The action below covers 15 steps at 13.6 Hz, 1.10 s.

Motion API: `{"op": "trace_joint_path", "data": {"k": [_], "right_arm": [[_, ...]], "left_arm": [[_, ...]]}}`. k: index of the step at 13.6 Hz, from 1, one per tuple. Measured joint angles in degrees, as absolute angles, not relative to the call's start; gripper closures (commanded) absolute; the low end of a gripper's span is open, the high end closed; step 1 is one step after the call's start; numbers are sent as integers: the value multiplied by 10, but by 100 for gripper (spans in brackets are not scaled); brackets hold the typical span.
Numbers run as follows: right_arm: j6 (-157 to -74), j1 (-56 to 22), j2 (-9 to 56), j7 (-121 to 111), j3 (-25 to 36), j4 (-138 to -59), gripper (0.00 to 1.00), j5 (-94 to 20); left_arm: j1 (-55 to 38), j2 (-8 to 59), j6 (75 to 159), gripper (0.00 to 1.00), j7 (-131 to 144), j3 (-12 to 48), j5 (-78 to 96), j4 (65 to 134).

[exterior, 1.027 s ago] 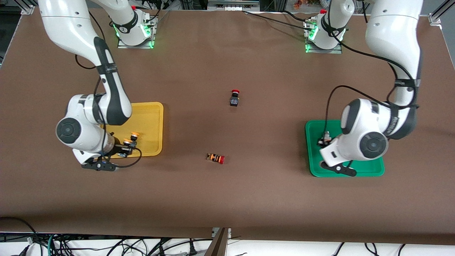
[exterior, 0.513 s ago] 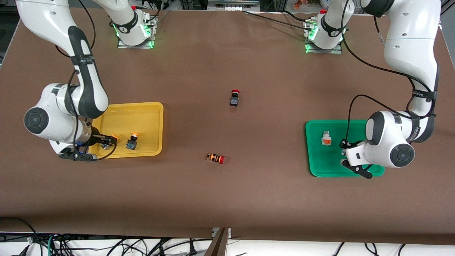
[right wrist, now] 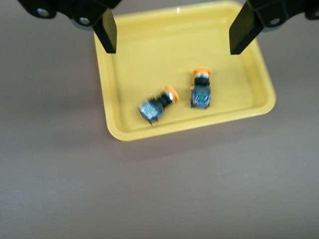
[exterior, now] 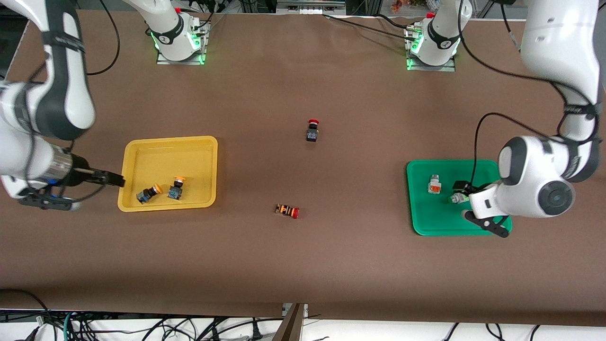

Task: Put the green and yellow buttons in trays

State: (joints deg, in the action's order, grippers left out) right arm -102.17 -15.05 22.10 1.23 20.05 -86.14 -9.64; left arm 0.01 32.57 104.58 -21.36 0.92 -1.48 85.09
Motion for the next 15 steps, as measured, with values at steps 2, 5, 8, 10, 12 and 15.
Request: {"op": "trace_joint_path", "data": {"k": [2,5,8,10,12,15], "right_arm": [[-934,-153,212,12,201,-793,0,-96],[-879,-158,190,12,200,-752,0,-96],[-868,-159,158,12,200,-748,0,-96],[-867,-158,149,12,199,-750,0,-96],[-878,-122,125,13,155,-772,0,-80],[-903,4,60,13,15,-838,0,-33]], "left_arm": [[-2,253,990,0,-165,11,-15,844],[-3,192,900,0,-141,10,-15,814],[-1,130,857,0,-94,4,-15,798],[-3,64,876,0,-3,3,-15,846],[-4,-3,903,0,39,3,-15,901],[-4,-35,898,0,45,2,-15,938]]}}
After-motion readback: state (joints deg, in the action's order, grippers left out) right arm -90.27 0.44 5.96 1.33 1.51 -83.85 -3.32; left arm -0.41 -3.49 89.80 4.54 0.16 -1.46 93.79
